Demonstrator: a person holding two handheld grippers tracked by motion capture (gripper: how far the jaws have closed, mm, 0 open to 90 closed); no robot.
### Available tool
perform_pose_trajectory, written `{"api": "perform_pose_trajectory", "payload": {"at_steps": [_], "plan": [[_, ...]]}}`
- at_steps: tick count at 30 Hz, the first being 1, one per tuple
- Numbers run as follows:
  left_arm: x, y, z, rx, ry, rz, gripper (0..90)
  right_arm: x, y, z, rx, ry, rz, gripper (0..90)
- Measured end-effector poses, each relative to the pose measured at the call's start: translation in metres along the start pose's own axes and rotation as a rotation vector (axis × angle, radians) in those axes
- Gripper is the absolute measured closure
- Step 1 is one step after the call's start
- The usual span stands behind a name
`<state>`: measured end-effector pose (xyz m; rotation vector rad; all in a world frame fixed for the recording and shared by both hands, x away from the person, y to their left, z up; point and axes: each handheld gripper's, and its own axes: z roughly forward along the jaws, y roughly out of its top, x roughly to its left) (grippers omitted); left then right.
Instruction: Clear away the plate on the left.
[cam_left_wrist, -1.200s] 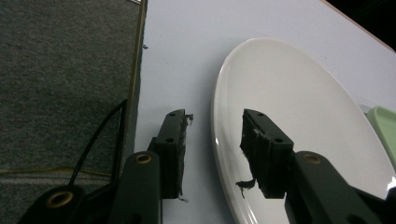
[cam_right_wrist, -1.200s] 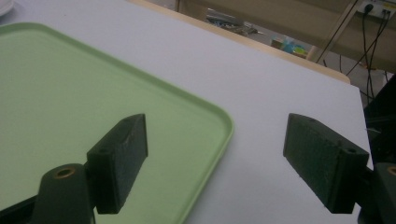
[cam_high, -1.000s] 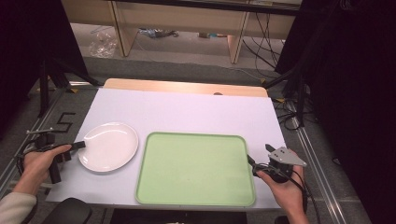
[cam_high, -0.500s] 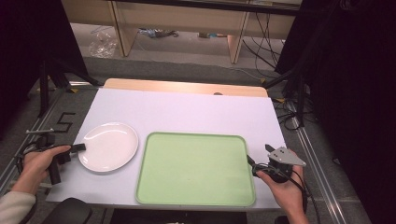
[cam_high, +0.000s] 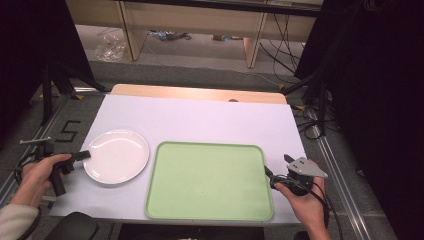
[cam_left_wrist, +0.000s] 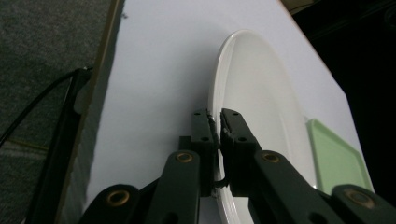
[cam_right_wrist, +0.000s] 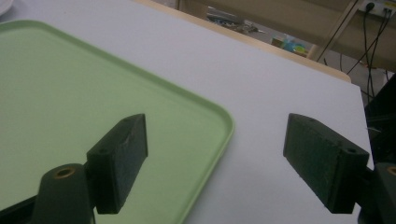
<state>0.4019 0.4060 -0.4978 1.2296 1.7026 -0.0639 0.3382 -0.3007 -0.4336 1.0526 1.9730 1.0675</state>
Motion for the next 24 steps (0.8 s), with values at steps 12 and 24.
{"api": "perform_pose_trajectory", "payload": {"at_steps": [12,24], "plan": [[-0.0089,0.0006,-0.0029,-0.062,-0.072,-0.012,86.9,-0.0001,-0.0001,0.0002,-0.011,-0.008,0.001,22.7],[-0.0035,-0.0017,-0.0018,-0.112,-0.117,-0.057,86.7,-0.0009,0.0002,-0.0004,-0.012,-0.010,-0.010,22.8]]}}
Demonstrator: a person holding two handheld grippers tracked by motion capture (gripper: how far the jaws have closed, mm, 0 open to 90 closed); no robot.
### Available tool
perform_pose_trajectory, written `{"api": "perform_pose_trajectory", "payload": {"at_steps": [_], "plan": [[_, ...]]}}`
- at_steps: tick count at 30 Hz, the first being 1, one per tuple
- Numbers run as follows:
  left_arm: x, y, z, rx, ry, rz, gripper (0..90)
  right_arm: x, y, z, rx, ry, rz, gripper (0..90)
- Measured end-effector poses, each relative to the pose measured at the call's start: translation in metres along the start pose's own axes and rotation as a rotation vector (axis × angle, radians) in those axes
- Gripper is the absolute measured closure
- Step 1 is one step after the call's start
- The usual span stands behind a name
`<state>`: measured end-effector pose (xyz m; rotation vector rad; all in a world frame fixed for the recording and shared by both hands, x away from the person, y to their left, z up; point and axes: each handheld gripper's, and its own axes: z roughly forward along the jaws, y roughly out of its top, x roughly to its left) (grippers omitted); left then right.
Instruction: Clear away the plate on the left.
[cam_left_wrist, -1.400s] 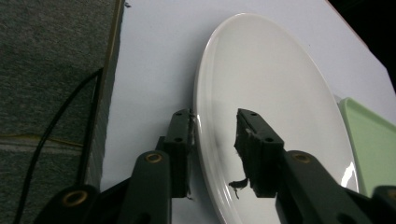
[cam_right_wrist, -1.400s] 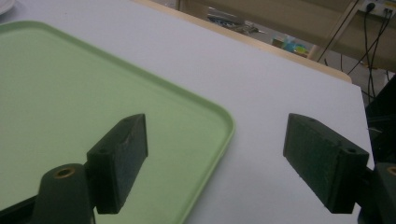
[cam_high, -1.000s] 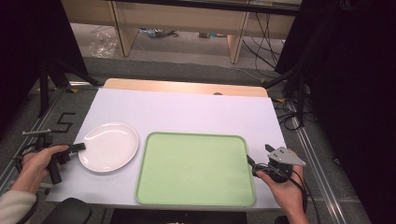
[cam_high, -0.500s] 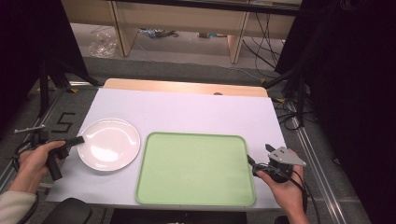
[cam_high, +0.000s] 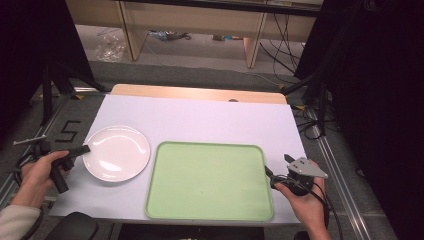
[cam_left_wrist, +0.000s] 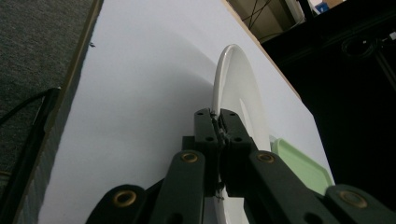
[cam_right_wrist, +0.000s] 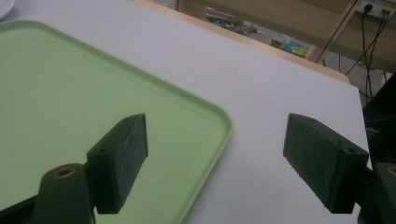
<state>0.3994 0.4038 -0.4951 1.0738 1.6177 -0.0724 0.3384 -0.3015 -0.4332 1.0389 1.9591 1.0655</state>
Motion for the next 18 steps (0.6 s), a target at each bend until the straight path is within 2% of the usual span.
{"api": "perform_pose_trajectory", "payload": {"at_steps": [3,4,5,6,7,8,9,11,18], "plan": [[0.001,0.001,-0.002,-0.017,-0.004,-0.005,86.5,0.001,0.000,0.000,0.003,0.003,0.010,22.8],[0.000,0.001,-0.003,-0.013,0.018,-0.016,86.6,0.000,0.000,0.000,-0.001,0.000,0.000,22.8],[0.000,0.001,-0.003,-0.013,0.018,-0.016,86.7,0.000,0.000,0.000,-0.001,0.000,0.000,22.8],[-0.002,0.001,-0.003,-0.021,0.001,-0.031,86.7,0.000,0.000,0.000,0.000,-0.002,-0.001,22.8],[-0.002,0.001,-0.003,-0.021,0.001,-0.031,86.7,0.000,0.000,0.000,0.000,-0.002,-0.001,22.8],[-0.001,0.000,-0.003,-0.036,-0.032,-0.032,86.7,0.000,0.000,-0.001,0.008,-0.001,0.000,22.8],[-0.004,0.001,-0.004,-0.031,-0.006,-0.025,86.6,0.000,0.000,-0.001,0.007,-0.001,-0.002,22.8],[-0.005,0.001,-0.005,-0.034,-0.001,-0.018,86.6,0.000,0.000,-0.001,0.008,-0.001,-0.003,22.8],[-0.012,0.001,-0.003,-0.049,-0.042,-0.021,86.6,0.000,0.000,0.001,-0.004,0.000,0.005,22.8]]}}
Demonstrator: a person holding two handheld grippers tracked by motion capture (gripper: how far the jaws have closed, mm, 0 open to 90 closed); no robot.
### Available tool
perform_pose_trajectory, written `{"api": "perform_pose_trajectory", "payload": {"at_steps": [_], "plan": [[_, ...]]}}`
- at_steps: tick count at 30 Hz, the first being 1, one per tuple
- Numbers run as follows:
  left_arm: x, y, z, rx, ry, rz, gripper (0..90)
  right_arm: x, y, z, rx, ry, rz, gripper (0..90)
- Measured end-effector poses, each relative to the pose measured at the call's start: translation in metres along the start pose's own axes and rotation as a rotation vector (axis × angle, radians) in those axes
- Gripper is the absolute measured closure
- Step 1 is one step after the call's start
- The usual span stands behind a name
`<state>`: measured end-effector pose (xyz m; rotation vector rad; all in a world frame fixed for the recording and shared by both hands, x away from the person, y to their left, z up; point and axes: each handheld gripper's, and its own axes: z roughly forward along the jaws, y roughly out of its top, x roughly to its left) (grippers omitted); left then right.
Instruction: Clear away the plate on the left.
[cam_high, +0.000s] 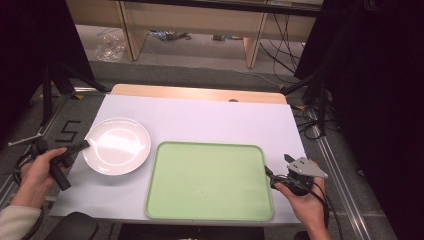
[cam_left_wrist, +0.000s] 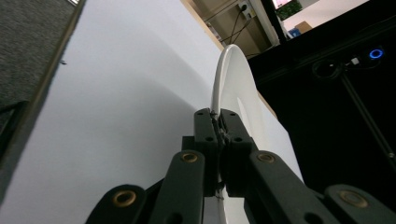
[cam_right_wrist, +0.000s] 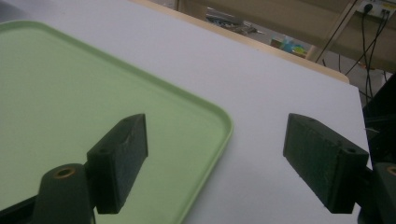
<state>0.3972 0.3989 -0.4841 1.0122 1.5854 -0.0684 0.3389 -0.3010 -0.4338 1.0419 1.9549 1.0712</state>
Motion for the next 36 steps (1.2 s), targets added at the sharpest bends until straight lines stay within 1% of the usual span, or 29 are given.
{"api": "perform_pose_trajectory", "payload": {"at_steps": [3,6,7,10,11,16,17,20,21,22,24,31,33,35,36], "plan": [[-0.002,0.000,0.001,0.003,-0.007,-0.011,86.5,-0.001,0.000,0.000,-0.002,-0.005,-0.007,22.8],[-0.007,-0.001,0.003,0.007,-0.020,-0.003,86.6,-0.001,0.000,0.000,0.007,0.001,-0.007,22.8],[-0.007,-0.001,0.003,0.007,-0.020,-0.003,86.5,0.000,0.000,0.000,0.015,0.009,0.004,22.8],[-0.008,-0.002,0.005,0.016,-0.026,-0.007,86.6,0.000,0.000,0.000,0.015,0.008,0.004,22.8],[-0.009,-0.003,0.006,0.018,-0.027,-0.009,86.6,-0.001,0.000,0.000,0.006,0.000,-0.006,22.8],[-0.011,-0.003,0.007,0.023,-0.030,-0.004,86.6,-0.001,0.000,0.000,0.007,0.001,-0.004,22.8],[-0.012,-0.003,0.008,0.026,-0.035,-0.005,86.6,-0.001,0.000,0.000,-0.002,-0.004,-0.004,22.8],[-0.013,-0.004,0.009,0.029,-0.038,-0.006,86.6,0.000,0.000,0.000,-0.002,-0.005,-0.004,22.8],[-0.015,-0.004,0.011,0.035,-0.045,-0.004,86.6,-0.001,0.000,0.000,0.004,-0.001,-0.004,22.8],[-0.016,-0.004,0.011,0.036,-0.045,-0.002,86.6,0.000,0.000,0.000,-0.003,-0.004,-0.004,22.8],[-0.018,-0.004,0.013,0.034,-0.051,-0.003,86.6,0.000,0.000,0.000,-0.002,-0.004,-0.004,22.8],[-0.024,-0.005,0.018,0.049,-0.060,0.004,86.6,0.000,0.000,0.000,-0.003,-0.006,-0.003,22.8],[-0.026,-0.005,0.020,0.053,-0.060,0.010,86.6,0.000,0.000,0.000,0.004,0.000,0.009,22.8],[-0.026,-0.005,0.020,0.050,-0.064,0.009,86.6,0.000,0.000,-0.001,0.005,0.002,0.008,22.8],[-0.028,-0.005,0.021,0.055,-0.063,0.010,86.6,-0.001,0.000,-0.001,0.001,-0.003,-0.001,22.8]]}}
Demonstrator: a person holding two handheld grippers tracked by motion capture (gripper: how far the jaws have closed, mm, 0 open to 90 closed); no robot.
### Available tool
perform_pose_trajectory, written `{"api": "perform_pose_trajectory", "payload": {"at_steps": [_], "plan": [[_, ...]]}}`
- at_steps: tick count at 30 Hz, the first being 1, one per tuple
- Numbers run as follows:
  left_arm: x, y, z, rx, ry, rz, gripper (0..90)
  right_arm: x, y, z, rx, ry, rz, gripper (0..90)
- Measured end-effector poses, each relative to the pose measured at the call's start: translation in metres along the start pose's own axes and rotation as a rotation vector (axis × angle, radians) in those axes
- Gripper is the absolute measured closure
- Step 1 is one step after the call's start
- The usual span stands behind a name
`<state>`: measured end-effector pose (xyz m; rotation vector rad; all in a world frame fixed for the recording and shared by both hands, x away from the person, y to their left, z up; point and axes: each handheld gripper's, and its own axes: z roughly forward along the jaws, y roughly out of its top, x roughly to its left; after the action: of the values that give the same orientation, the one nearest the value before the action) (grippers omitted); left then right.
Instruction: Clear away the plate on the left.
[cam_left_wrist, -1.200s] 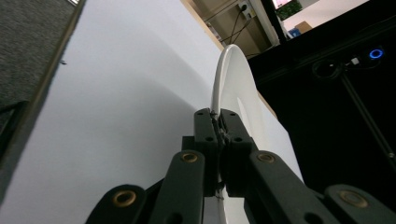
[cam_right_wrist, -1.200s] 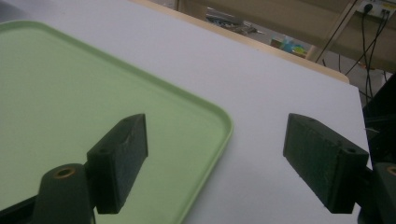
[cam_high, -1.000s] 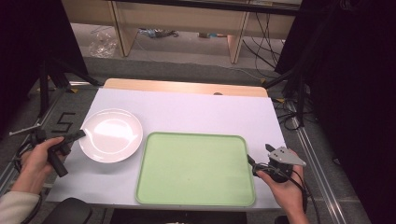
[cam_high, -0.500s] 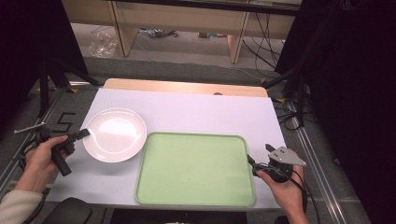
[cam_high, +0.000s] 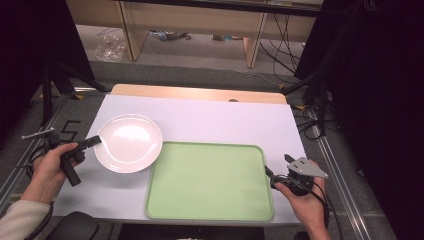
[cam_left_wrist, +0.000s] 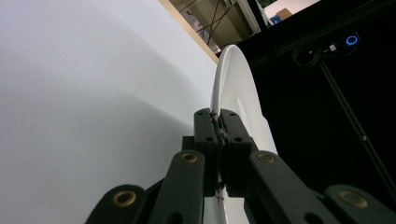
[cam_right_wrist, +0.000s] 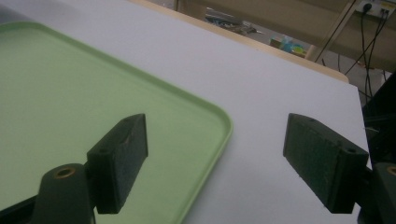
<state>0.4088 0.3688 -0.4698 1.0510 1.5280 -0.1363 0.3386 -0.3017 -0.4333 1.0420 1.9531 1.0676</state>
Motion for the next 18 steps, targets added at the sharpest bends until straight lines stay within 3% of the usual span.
{"api": "perform_pose_trajectory", "payload": {"at_steps": [18], "plan": [[-0.0075,0.0013,0.0072,-0.001,-0.008,0.000,86.7,0.0000,0.0001,-0.0007,-0.002,-0.002,0.001,22.8]]}}
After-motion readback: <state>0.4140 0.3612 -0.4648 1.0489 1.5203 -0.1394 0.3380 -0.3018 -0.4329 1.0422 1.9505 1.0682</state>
